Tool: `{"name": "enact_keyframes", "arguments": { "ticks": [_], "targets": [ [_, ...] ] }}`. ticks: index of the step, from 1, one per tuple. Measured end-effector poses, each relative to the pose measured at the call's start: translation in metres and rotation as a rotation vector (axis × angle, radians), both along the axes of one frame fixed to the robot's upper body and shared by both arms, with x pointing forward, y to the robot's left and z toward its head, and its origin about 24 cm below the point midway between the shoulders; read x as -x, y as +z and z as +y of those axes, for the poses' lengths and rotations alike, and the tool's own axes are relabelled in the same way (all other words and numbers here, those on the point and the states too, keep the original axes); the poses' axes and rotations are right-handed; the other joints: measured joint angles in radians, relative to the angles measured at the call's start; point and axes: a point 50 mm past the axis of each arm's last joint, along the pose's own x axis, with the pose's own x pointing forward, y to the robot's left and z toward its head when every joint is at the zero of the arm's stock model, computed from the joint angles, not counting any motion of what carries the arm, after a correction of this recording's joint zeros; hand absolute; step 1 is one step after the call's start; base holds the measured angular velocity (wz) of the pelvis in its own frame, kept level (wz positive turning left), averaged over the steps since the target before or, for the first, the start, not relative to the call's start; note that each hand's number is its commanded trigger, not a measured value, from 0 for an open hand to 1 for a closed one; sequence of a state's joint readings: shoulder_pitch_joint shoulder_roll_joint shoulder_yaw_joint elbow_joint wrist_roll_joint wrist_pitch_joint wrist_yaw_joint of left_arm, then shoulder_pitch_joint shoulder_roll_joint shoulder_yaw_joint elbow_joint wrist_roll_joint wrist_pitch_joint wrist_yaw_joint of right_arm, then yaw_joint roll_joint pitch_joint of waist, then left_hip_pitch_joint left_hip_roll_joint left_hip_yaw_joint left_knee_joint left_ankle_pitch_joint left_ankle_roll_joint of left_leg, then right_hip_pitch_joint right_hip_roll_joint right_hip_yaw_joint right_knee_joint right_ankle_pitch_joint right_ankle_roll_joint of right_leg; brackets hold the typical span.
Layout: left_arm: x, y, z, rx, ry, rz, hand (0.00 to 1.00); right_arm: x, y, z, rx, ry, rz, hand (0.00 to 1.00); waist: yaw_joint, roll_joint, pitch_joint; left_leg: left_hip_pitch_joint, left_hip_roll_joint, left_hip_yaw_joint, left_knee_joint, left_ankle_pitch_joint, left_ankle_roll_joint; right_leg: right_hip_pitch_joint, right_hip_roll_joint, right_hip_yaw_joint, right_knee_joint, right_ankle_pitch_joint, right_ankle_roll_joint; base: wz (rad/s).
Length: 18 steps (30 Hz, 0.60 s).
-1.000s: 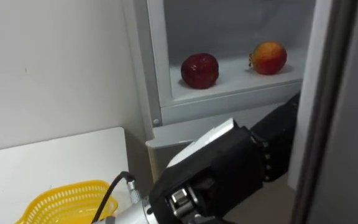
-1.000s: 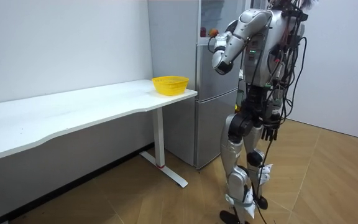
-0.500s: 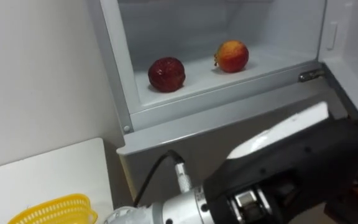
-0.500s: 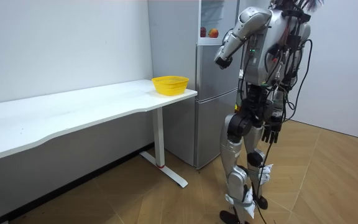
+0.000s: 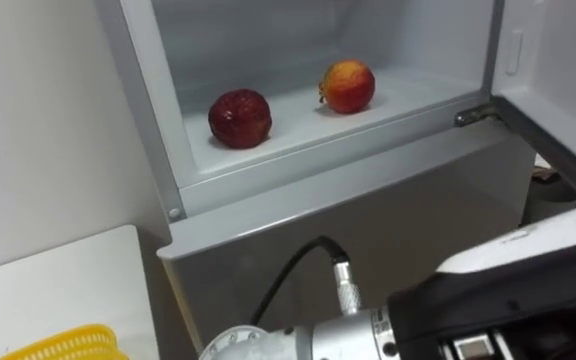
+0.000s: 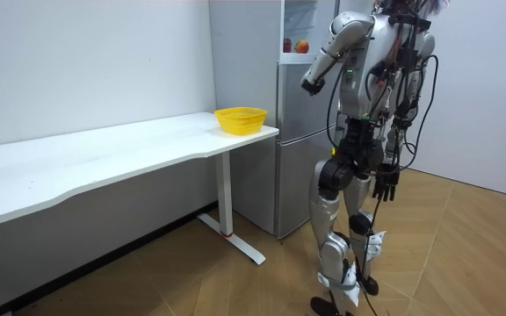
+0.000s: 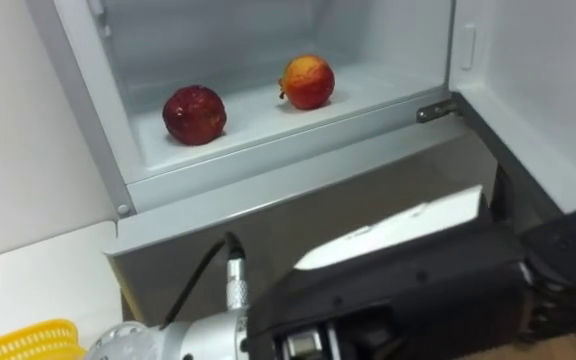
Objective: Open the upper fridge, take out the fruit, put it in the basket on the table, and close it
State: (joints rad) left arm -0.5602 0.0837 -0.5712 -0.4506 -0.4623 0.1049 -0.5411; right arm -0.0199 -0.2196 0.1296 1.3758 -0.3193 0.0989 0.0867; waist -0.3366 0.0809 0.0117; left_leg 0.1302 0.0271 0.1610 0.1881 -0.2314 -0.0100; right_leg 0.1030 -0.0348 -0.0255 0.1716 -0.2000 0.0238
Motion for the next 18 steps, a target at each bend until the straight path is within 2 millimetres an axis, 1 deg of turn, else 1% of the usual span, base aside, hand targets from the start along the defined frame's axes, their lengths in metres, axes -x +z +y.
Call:
{"name": "enact_keyframes", "arguments": {
  "ticks": [3, 9, 12, 14, 15, 18],
  "targets": [
    [-0.001, -0.001, -0.001, -0.018, 0.027, -0.028, 0.00, 0.000, 0.000, 0.000, 0.002, 0.005, 0.002, 0.00, -0.001, 0.000, 0.0001, 0.000, 0.000, 0.002, -0.001, 0.000, 0.000, -0.001, 0.000, 0.001, 0.000, 0.000, 0.000, 0.00],
    [-0.006, -0.005, 0.000, -0.050, 0.066, -0.036, 0.00, 0.000, 0.000, -0.001, -0.005, -0.023, -0.007, 0.00, 0.013, -0.001, 0.0008, -0.005, 0.001, 0.002, -0.002, 0.000, 0.000, -0.005, 0.000, -0.002, 0.001, 0.001, -0.001, 0.01],
    [-0.009, -0.008, 0.004, -0.062, 0.089, -0.033, 0.00, 0.001, 0.000, 0.000, -0.008, -0.032, -0.010, 0.00, 0.036, -0.004, 0.0029, 0.007, 0.002, 0.002, -0.005, 0.000, 0.000, 0.000, 0.002, 0.000, 0.003, 0.001, -0.002, -0.01],
    [-0.013, -0.008, 0.009, -0.064, 0.119, -0.037, 0.00, 0.003, 0.000, 0.000, -0.011, -0.028, -0.011, 0.00, 0.049, -0.011, 0.0075, 0.020, 0.003, 0.000, -0.010, 0.000, 0.000, 0.018, 0.002, -0.006, 0.003, 0.001, -0.002, 0.05],
    [-0.014, -0.009, 0.011, -0.067, 0.128, -0.034, 0.00, 0.003, 0.000, 0.000, -0.012, -0.027, -0.012, 0.00, 0.053, -0.012, 0.0081, 0.020, 0.003, 0.000, -0.011, 0.000, 0.000, 0.019, 0.002, -0.007, 0.002, 0.001, -0.002, 0.06],
    [-0.018, -0.012, 0.018, -0.071, 0.161, -0.021, 0.00, 0.002, 0.000, 0.001, -0.014, -0.027, -0.012, 0.00, 0.082, -0.018, 0.0104, 0.014, 0.001, 0.000, -0.011, 0.000, 0.000, 0.013, 0.000, -0.013, 0.000, 0.001, -0.001, 0.09]
  ]
}}
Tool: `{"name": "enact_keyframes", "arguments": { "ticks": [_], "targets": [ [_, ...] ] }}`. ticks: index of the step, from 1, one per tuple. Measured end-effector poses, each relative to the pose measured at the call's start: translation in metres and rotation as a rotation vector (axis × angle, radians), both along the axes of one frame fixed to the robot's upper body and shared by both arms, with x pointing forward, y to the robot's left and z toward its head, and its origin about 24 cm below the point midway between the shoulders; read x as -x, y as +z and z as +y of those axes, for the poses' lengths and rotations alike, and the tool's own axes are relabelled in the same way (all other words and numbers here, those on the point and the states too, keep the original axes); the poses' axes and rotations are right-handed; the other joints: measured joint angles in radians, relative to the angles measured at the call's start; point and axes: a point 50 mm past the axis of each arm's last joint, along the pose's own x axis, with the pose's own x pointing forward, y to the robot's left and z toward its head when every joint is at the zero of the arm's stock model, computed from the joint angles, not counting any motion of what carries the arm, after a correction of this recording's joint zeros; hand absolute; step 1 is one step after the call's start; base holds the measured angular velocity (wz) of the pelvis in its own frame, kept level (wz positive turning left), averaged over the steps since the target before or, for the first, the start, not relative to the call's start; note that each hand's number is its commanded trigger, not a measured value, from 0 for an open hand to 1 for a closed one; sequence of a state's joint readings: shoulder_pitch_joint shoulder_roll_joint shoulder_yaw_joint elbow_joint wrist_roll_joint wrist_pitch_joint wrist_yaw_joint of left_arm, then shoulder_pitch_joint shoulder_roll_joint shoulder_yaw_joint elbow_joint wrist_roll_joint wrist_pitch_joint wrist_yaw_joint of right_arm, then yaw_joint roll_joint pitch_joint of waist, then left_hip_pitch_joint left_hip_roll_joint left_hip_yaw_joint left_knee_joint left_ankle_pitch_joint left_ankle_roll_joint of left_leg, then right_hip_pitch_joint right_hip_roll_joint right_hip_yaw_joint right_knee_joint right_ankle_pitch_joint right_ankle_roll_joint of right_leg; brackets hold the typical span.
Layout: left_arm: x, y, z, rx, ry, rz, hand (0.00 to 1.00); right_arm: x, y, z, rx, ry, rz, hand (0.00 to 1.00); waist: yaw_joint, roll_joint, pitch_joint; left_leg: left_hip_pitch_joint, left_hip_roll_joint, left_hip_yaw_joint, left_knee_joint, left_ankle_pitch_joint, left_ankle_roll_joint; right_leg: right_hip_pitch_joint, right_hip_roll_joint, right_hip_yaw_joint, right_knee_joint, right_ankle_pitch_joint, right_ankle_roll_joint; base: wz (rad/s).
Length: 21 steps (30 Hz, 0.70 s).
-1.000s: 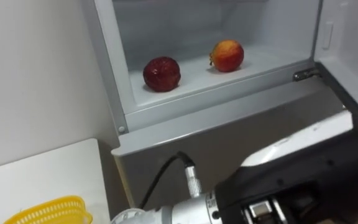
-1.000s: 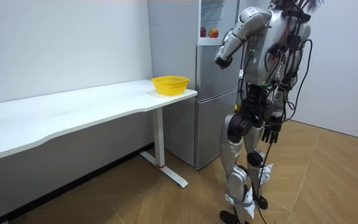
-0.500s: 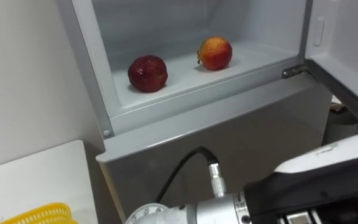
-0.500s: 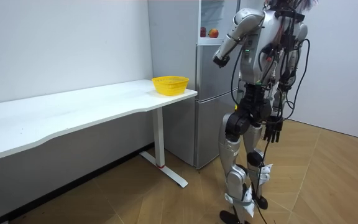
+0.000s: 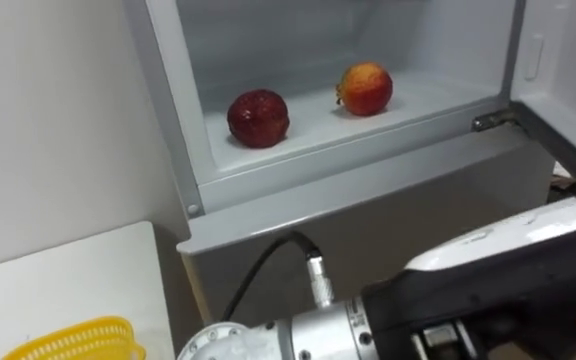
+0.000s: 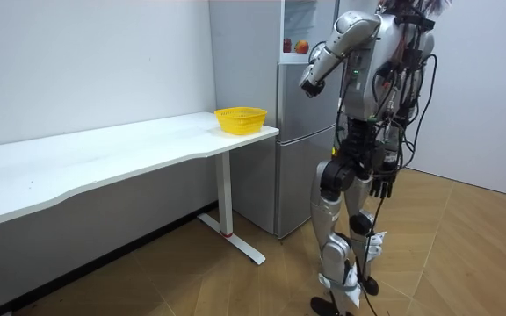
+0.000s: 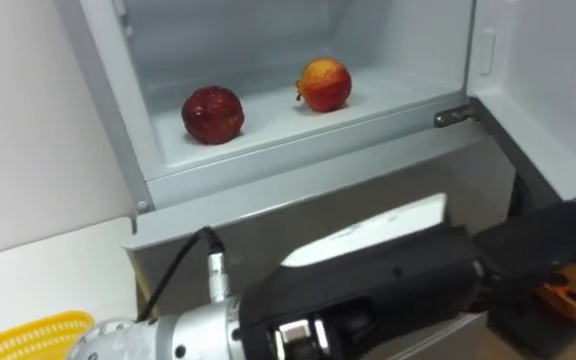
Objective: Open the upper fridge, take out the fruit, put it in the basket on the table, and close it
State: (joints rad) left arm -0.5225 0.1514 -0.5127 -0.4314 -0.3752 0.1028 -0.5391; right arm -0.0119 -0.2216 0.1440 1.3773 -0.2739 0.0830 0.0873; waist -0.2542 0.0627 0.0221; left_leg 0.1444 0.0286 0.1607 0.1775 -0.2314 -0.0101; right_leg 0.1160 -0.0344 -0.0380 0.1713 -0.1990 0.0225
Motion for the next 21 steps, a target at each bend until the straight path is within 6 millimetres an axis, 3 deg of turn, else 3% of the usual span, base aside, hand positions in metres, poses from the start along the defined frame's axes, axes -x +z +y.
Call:
{"name": "enact_keyframes", "arguments": {
  "ticks": [5, 9, 11, 14, 17, 21],
  "targets": [
    [-0.008, -0.005, 0.022, -0.009, 0.172, -0.045, 0.00, -0.001, 0.000, 0.000, -0.002, 0.003, -0.013, 0.00, 0.056, -0.016, -0.0085, -0.014, 0.000, -0.011, 0.005, 0.000, 0.000, -0.016, 0.001, -0.005, 0.002, 0.001, 0.000, 0.03],
    [-0.009, 0.000, 0.049, 0.050, 0.292, -0.061, 0.00, 0.013, -0.001, 0.000, 0.009, -0.007, 0.001, 0.00, 0.104, -0.021, -0.0187, -0.012, 0.002, -0.028, 0.005, 0.000, 0.000, -0.004, 0.002, -0.018, 0.001, 0.001, -0.001, 0.07],
    [-0.010, 0.007, 0.077, 0.149, 0.442, -0.085, 0.00, 0.025, -0.003, 0.002, 0.010, -0.019, 0.014, 0.00, 0.136, -0.020, -0.0196, -0.002, 0.005, -0.032, 0.004, 0.000, 0.000, 0.009, 0.005, -0.022, -0.001, 0.002, -0.002, 0.02],
    [-0.013, 0.003, 0.109, 0.236, 0.667, -0.066, 0.00, 0.039, -0.004, 0.005, 0.002, -0.023, 0.048, 0.00, 0.177, -0.022, -0.0203, 0.026, 0.008, -0.040, 0.003, 0.000, 0.000, 0.034, 0.008, -0.036, -0.002, 0.002, -0.002, 0.01],
    [-0.011, 0.001, 0.137, 0.294, 0.867, -0.070, 0.00, 0.044, -0.005, 0.007, -0.003, -0.043, 0.048, 0.00, 0.189, -0.026, -0.0205, 0.027, 0.009, -0.051, 0.002, 0.000, 0.000, 0.041, 0.007, -0.060, -0.002, 0.002, -0.002, 0.20],
    [-0.004, 0.009, 0.161, 0.365, 1.053, -0.165, 0.00, 0.050, -0.004, 0.006, 0.002, -0.077, 0.032, 0.00, 0.234, -0.032, -0.0204, 0.025, 0.008, -0.068, 0.000, 0.000, 0.000, 0.043, 0.006, -0.077, -0.003, 0.002, -0.002, 0.09]
  ]
}}
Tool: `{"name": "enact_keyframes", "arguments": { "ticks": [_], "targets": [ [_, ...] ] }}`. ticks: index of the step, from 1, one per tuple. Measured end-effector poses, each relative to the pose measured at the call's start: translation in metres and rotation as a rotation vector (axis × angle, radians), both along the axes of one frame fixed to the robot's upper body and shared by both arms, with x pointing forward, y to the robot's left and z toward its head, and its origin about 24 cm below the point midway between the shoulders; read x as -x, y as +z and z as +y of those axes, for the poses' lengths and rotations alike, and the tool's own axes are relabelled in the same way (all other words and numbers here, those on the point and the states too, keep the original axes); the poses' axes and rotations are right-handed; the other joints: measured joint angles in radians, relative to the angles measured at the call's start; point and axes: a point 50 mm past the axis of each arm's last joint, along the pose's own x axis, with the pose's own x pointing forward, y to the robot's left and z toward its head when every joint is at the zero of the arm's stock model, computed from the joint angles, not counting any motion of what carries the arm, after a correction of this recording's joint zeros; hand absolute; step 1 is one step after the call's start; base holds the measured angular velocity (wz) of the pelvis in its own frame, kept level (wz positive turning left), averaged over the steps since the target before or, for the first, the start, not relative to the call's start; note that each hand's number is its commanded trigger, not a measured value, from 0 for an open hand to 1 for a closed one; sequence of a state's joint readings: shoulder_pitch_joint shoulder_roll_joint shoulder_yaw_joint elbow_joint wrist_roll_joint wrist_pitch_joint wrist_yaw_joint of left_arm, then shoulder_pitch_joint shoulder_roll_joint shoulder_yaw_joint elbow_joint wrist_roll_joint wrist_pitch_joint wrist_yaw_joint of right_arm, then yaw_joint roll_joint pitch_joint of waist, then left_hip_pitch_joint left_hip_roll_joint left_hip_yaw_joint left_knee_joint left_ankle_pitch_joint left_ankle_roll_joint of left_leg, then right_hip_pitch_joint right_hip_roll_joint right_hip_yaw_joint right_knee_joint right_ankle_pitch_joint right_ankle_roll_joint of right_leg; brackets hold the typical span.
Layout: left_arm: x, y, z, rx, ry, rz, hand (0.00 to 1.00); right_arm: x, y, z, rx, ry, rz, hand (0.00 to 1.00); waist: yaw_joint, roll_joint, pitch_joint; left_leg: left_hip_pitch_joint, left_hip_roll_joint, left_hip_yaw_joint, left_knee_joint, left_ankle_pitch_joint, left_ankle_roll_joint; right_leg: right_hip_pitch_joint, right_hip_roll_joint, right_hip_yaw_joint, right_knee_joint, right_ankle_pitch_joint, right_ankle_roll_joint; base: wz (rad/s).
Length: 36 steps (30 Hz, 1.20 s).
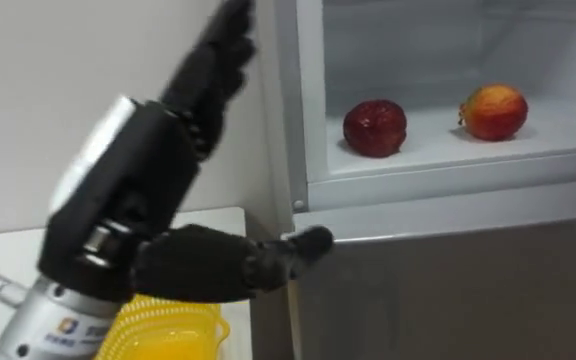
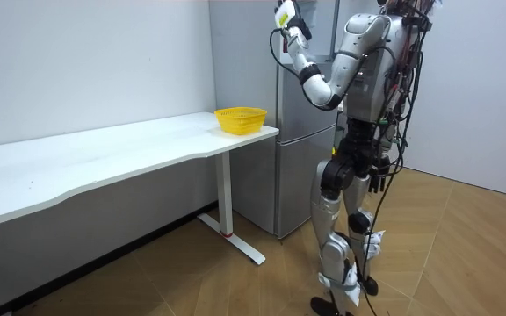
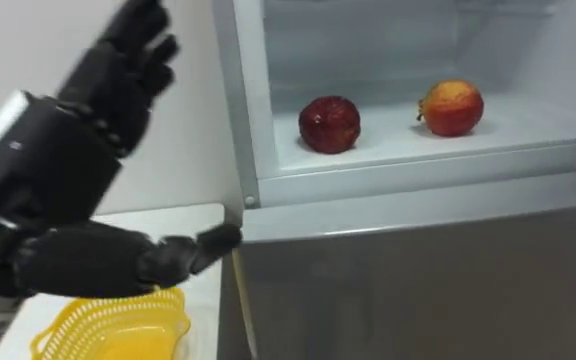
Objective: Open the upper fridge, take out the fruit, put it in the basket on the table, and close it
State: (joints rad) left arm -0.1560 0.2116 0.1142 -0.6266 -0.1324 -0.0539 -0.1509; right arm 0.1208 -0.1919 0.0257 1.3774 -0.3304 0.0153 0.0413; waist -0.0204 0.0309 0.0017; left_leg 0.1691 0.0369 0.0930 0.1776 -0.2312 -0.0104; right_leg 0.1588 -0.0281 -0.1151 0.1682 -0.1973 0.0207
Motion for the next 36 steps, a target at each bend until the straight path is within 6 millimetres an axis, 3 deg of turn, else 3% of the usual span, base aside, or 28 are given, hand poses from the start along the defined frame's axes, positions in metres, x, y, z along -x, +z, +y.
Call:
{"name": "enact_keyframes", "arguments": {
  "ticks": [4, 6, 8, 10, 12, 14, 18, 20, 25, 28, 32, 36],
  "targets": [
    [0.017, 0.007, 0.030, 0.055, 0.282, -0.128, 0.00, -0.001, 0.001, -0.003, 0.017, -0.040, -0.026, 0.00, 0.013, -0.005, -0.0032, 0.001, -0.006, -0.025, -0.003, 0.001, -0.001, 0.014, -0.005, -0.025, -0.002, -0.001, 0.000, 0.17],
    [0.023, 0.006, 0.044, 0.065, 0.408, -0.151, 0.00, 0.006, 0.001, -0.005, 0.024, -0.059, -0.017, 0.00, 0.039, -0.003, -0.0043, 0.008, -0.008, -0.026, -0.002, 0.001, -0.001, 0.018, -0.007, -0.023, -0.003, -0.001, 0.000, -0.01],
    [0.035, -0.004, 0.066, 0.091, 0.571, -0.145, 0.00, 0.008, 0.002, -0.007, 0.031, -0.091, -0.034, 0.00, 0.059, 0.000, -0.0051, 0.010, -0.013, -0.022, -0.001, 0.001, -0.001, 0.024, -0.011, -0.023, -0.013, -0.002, 0.000, -0.02],
    [0.042, -0.013, 0.083, 0.118, 0.682, -0.111, 0.00, 0.013, 0.002, -0.007, 0.030, -0.104, -0.028, 0.00, 0.073, 0.009, 0.0011, 0.010, -0.014, -0.024, 0.005, 0.000, -0.001, 0.025, -0.012, -0.024, -0.016, -0.002, 0.000, 0.02],
    [0.045, -0.023, 0.101, 0.156, 0.792, -0.077, 0.00, 0.017, 0.003, -0.008, 0.034, -0.125, -0.026, 0.00, 0.089, 0.008, 0.0017, 0.006, -0.015, -0.034, 0.008, 0.000, 0.000, 0.023, -0.013, -0.027, -0.015, -0.002, 0.000, 0.05],
    [0.055, -0.040, 0.127, 0.220, 0.950, -0.019, 0.00, 0.018, 0.004, -0.010, 0.044, -0.123, -0.026, 0.00, 0.103, 0.021, -0.0027, -0.002, -0.016, -0.051, 0.006, 0.000, 0.000, 0.015, -0.011, -0.028, -0.013, -0.001, -0.001, 0.04],
    [0.069, -0.078, 0.161, 0.377, 1.114, 0.132, 0.00, 0.021, 0.004, -0.011, 0.044, -0.124, -0.007, 0.00, 0.105, 0.025, -0.0048, -0.002, -0.016, -0.054, 0.004, 0.001, -0.001, 0.016, -0.010, -0.031, -0.010, -0.001, -0.002, 0.02],
    [0.080, -0.118, 0.180, 0.434, 1.226, 0.312, 0.00, 0.019, 0.005, -0.014, 0.041, -0.137, -0.013, 0.00, 0.103, 0.029, -0.0042, -0.008, -0.016, -0.054, 0.003, 0.001, -0.001, 0.014, -0.010, -0.032, -0.007, -0.001, -0.002, 0.00],
    [0.102, -0.202, 0.186, 0.602, 1.344, 0.687, 0.00, 0.017, 0.005, -0.014, 0.047, -0.143, -0.006, 0.00, 0.105, 0.017, -0.0050, -0.012, -0.019, -0.064, 0.002, 0.001, -0.001, 0.016, -0.013, -0.041, -0.014, -0.002, -0.001, 0.02],
    [0.109, -0.241, 0.176, 0.676, 1.343, 0.879, 0.00, 0.017, 0.005, -0.012, 0.046, -0.148, 0.001, 0.00, 0.106, 0.003, -0.0056, -0.013, -0.019, -0.066, 0.002, 0.001, -0.001, 0.016, -0.014, -0.051, -0.016, -0.002, -0.001, 0.08],
    [0.140, -0.309, 0.153, 0.627, 1.353, 1.286, 0.00, 0.007, 0.004, -0.013, 0.043, -0.145, -0.016, 0.00, 0.092, -0.007, -0.0046, -0.020, -0.023, -0.070, 0.002, 0.000, 0.000, 0.016, -0.017, -0.058, -0.017, -0.004, 0.001, 0.02],
    [0.167, -0.340, 0.136, 0.670, 1.339, 1.502, 0.00, 0.002, 0.005, -0.013, 0.045, -0.146, -0.018, 0.00, 0.081, -0.011, -0.0033, -0.021, -0.023, -0.072, -0.001, -0.002, 0.003, 0.015, -0.018, -0.058, -0.017, -0.005, 0.003, 0.01]
  ]
}}
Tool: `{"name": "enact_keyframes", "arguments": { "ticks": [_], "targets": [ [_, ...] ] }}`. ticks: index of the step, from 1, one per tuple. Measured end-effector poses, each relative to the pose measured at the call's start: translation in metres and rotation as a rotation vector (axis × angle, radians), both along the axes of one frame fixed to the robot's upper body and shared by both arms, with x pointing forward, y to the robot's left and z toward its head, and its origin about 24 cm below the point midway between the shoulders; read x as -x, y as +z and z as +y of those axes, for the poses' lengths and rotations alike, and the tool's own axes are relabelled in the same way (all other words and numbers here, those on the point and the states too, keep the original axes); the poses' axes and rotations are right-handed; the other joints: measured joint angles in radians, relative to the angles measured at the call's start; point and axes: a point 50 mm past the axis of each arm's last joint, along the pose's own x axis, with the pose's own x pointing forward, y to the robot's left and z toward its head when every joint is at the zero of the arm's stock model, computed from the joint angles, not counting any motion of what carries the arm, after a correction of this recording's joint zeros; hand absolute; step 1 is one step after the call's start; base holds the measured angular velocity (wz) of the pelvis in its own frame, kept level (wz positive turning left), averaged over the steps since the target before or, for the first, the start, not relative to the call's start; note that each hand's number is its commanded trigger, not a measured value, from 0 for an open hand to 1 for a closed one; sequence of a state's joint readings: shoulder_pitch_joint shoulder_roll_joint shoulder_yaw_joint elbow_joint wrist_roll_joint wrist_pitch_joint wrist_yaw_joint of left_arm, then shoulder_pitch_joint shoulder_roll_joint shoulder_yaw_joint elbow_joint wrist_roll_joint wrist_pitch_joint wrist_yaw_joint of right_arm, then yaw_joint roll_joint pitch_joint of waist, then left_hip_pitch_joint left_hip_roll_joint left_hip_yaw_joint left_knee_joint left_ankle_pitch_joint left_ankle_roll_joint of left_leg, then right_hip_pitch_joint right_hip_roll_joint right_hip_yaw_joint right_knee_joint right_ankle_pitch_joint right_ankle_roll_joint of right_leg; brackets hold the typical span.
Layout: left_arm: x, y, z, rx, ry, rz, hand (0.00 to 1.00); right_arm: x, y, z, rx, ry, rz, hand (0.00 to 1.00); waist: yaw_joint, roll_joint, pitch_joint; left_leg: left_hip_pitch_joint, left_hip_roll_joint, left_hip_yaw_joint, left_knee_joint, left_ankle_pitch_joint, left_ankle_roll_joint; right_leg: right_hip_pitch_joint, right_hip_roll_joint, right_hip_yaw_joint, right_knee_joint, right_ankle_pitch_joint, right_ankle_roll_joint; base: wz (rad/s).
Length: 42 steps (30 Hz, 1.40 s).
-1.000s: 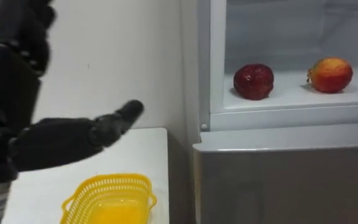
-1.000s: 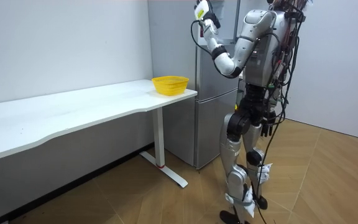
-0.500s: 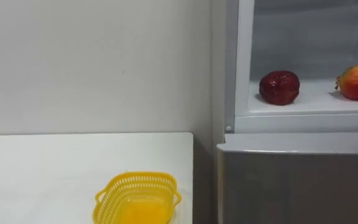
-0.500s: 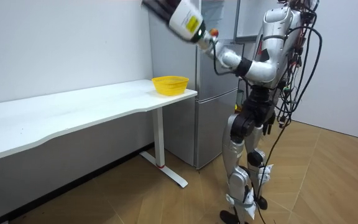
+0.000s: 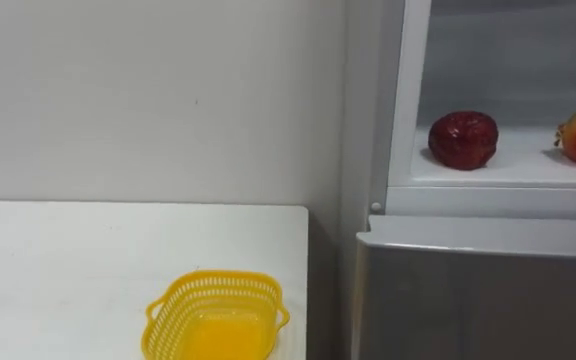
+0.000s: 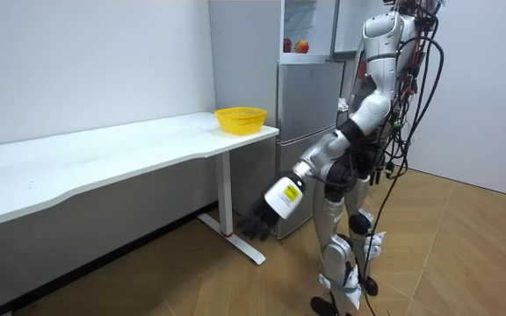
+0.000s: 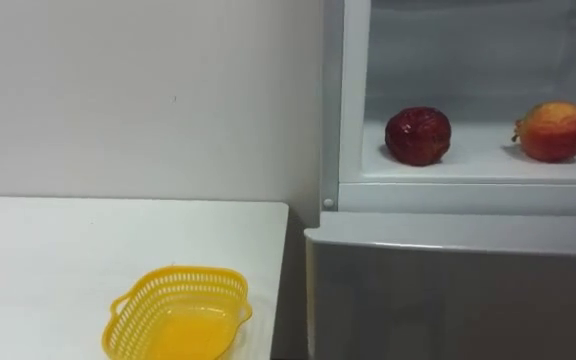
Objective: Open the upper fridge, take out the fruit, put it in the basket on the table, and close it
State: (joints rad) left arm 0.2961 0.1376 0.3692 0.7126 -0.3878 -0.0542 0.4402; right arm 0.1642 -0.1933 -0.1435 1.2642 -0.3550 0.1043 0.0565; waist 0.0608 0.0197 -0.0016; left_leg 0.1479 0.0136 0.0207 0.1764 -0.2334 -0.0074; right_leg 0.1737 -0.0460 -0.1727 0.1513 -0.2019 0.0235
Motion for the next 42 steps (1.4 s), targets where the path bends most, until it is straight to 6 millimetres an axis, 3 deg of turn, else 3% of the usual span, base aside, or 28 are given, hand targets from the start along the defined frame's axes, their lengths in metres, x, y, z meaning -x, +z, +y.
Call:
{"name": "enact_keyframes", "arguments": {
  "ticks": [4, 10, 16, 28, 33, 36, 42],
  "targets": [
    [0.019, -0.015, -0.008, 0.119, 0.051, 0.039, 0.00, 0.001, 0.000, 0.000, -0.001, -0.003, 0.018, 0.00, -0.003, -0.004, 0.0020, 0.004, 0.000, 0.003, -0.003, 0.000, 0.000, 0.001, -0.001, 0.002, 0.001, 0.000, 0.000, -0.01],
    [0.047, -0.040, -0.037, 0.296, -0.028, 0.224, 0.00, 0.002, -0.001, 0.003, -0.013, -0.003, 0.028, 0.00, -0.009, -0.004, 0.0037, 0.012, -0.002, 0.009, -0.008, 0.000, 0.002, 0.002, -0.003, 0.008, 0.009, -0.002, 0.003, -0.02],
    [0.063, -0.047, -0.049, 0.382, -0.101, 0.325, 0.00, 0.003, -0.001, 0.004, -0.011, 0.008, 0.043, 0.00, -0.029, -0.015, 0.0028, 0.004, -0.003, 0.010, -0.007, -0.001, 0.002, -0.002, -0.004, 0.007, 0.002, -0.002, 0.003, 0.00],
    [0.038, -0.053, -0.066, 0.468, -0.492, 0.395, 0.00, 0.009, -0.005, 0.015, -0.038, 0.018, 0.098, 0.00, -0.039, -0.018, 0.0019, 0.012, -0.003, 0.025, -0.009, -0.001, 0.003, -0.001, -0.004, 0.020, 0.004, -0.003, 0.005, -0.02],
    [0.036, -0.053, -0.069, 0.484, -0.535, 0.394, 0.00, 0.006, -0.006, 0.019, -0.046, -0.006, 0.074, 0.00, -0.056, -0.017, 0.0018, 0.011, -0.002, 0.030, -0.010, -0.001, 0.003, -0.007, -0.003, 0.028, 0.007, -0.003, 0.005, -0.03],
    [0.030, -0.053, -0.068, 0.467, -0.584, 0.399, 0.00, -0.001, -0.006, 0.019, -0.018, -0.068, 0.016, 0.00, -0.059, -0.023, 0.0026, 0.001, -0.002, 0.036, -0.007, 0.000, 0.004, -0.018, -0.003, 0.036, 0.019, -0.003, 0.005, -0.06],
    [0.023, -0.052, -0.068, 0.431, -0.667, 0.417, 0.00, -0.037, 0.000, 0.014, 0.052, -0.246, -0.226, 0.00, -0.068, -0.022, 0.0041, 0.004, -0.002, 0.047, -0.006, 0.000, 0.004, -0.021, -0.004, 0.042, 0.019, -0.002, 0.006, -0.03]
  ]
}}
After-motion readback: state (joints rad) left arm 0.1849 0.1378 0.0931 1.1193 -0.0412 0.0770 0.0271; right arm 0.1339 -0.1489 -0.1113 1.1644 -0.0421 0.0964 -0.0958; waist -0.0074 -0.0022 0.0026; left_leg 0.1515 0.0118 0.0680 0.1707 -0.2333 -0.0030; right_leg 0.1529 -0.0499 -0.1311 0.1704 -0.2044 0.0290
